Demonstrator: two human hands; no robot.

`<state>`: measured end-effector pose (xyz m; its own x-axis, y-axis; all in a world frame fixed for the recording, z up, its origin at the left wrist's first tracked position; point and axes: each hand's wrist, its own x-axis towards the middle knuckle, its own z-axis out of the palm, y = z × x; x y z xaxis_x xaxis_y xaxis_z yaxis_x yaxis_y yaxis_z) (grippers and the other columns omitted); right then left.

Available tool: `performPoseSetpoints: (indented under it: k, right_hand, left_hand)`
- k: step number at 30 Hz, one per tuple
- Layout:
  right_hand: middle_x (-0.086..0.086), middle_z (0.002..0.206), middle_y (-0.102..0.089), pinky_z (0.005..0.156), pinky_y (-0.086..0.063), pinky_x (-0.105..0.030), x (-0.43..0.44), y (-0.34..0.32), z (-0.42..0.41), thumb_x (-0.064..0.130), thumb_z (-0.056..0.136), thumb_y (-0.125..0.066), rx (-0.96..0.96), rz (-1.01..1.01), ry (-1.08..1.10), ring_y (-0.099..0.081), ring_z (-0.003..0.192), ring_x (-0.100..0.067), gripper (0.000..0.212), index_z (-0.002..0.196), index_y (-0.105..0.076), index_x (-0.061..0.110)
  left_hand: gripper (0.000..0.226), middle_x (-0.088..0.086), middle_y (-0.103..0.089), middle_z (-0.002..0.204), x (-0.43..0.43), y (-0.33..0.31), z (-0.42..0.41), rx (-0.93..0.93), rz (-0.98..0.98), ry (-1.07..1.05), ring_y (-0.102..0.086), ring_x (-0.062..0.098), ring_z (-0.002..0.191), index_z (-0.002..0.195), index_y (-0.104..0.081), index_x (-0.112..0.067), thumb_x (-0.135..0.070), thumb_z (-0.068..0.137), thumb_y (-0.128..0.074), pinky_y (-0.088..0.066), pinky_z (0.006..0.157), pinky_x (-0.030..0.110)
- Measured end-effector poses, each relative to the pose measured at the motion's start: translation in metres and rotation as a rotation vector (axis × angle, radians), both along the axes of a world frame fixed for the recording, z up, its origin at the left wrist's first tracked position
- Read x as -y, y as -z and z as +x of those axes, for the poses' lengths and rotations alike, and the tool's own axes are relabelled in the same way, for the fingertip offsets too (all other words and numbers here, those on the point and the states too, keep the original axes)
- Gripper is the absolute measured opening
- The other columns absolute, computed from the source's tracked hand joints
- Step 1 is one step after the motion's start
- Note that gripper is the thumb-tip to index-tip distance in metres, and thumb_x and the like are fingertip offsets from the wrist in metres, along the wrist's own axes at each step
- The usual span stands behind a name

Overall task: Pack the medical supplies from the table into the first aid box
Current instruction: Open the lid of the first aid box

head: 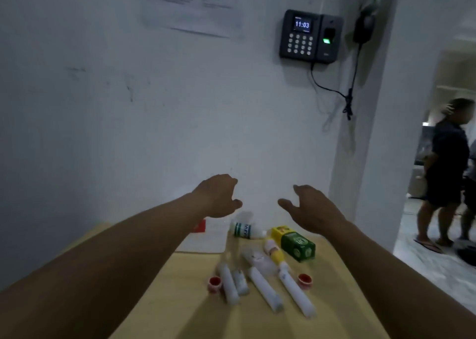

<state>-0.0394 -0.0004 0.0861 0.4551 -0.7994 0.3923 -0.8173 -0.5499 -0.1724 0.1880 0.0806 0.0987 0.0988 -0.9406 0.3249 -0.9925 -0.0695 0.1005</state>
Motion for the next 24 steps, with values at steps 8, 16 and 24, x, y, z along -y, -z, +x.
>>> performPoseSetpoints:
  k: [8,16,24]
  right_hand:
    - [-0.016,0.152,-0.041,0.111,-0.033,-0.038,-0.011,0.01,0.098,0.054,0.097,-0.043,-0.028,0.032,-0.201,-0.039,0.139,-0.029,0.072,0.148,-0.036,0.003]
    - [-0.01,0.153,-0.042,0.112,-0.032,-0.037,-0.007,0.046,0.158,0.047,0.1,-0.042,-0.071,0.096,-0.316,-0.039,0.14,-0.026,0.06,0.149,-0.038,0.012]
    - [-0.009,0.145,-0.05,0.104,-0.042,-0.035,0.001,0.074,0.166,0.019,0.102,-0.045,-0.038,-0.031,-0.346,-0.048,0.131,-0.025,0.046,0.148,-0.043,0.022]
  left_hand:
    - [0.072,0.006,-0.035,0.155,-0.031,0.027,0.073,-0.024,0.018,-0.172,-0.033,0.024,0.142,0.15,-0.031,-0.015,-0.045,0.09,-0.057,-0.032,0.113,0.039]
    - [0.059,0.002,-0.052,0.142,-0.027,0.081,0.098,-0.044,-0.037,-0.207,-0.051,0.024,0.124,0.14,-0.048,-0.026,-0.047,0.086,-0.061,-0.045,0.103,0.043]
    - [0.047,0.0,-0.057,0.138,-0.027,0.112,0.095,0.032,-0.309,-0.256,-0.053,0.021,0.122,0.129,-0.059,-0.024,-0.051,0.09,-0.057,-0.042,0.103,0.038]
